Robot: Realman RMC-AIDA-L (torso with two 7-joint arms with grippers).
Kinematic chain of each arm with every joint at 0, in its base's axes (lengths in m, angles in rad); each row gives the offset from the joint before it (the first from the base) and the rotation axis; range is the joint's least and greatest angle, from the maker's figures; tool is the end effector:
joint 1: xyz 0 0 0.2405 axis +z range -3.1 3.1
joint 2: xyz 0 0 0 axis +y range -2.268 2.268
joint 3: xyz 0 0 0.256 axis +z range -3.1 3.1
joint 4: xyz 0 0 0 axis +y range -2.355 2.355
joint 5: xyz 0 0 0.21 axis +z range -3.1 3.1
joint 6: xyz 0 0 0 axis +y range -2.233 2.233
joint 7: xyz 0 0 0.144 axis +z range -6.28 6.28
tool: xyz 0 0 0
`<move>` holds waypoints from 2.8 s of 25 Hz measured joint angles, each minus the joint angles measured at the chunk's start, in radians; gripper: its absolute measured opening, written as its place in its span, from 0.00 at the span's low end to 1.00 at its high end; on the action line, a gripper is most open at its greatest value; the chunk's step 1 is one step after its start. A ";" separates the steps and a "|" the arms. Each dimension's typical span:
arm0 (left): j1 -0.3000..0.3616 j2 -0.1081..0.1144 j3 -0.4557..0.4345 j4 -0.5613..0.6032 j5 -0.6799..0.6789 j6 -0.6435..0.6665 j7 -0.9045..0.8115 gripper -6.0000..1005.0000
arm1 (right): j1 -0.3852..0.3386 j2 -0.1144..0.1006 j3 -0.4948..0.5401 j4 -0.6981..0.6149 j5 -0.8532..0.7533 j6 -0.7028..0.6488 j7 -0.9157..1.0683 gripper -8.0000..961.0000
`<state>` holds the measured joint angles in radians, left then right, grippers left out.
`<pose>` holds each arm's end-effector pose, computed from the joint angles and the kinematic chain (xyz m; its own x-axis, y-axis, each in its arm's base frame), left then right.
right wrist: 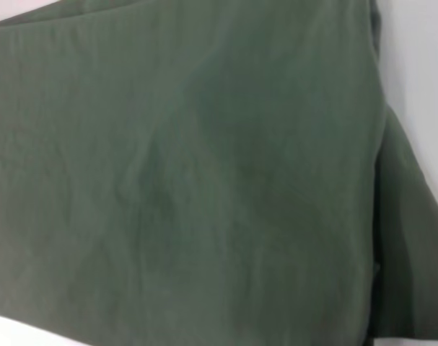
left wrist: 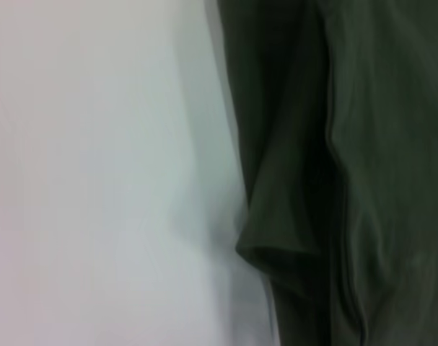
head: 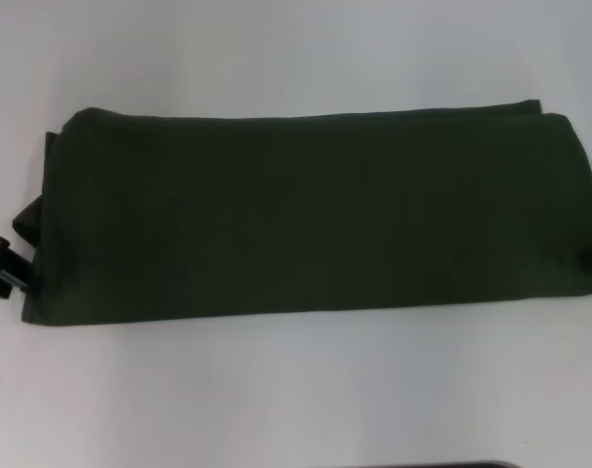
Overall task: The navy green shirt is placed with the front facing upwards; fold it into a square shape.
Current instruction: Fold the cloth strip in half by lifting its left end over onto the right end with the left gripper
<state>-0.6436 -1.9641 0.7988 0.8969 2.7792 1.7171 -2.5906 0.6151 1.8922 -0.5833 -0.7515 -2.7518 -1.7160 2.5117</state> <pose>-0.3070 0.3322 0.0655 0.1437 0.9862 -0.0816 0.9085 -0.1642 -0.3843 0.3381 0.3163 0.0853 0.0407 -0.9987 -0.0317 -0.9683 -0.0316 -0.2478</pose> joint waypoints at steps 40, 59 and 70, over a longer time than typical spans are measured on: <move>-0.002 0.013 -0.258 0.032 -0.380 0.032 0.195 0.61 | 0.118 -0.026 -0.170 0.121 0.593 -0.054 -0.205 0.68; 0.025 0.026 -0.285 0.031 -0.383 -0.023 0.190 0.61 | 0.210 0.199 -0.265 0.294 0.523 0.215 -0.141 0.68; 0.036 0.019 -0.300 0.030 -0.384 -0.040 0.194 0.61 | 0.247 0.207 -0.298 0.430 0.644 0.337 -0.193 0.68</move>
<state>-0.6075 -1.9448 0.4984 0.9272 2.3950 1.6770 -2.3962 0.8621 2.0994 -0.8811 -0.3219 -2.1083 -1.3789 2.3188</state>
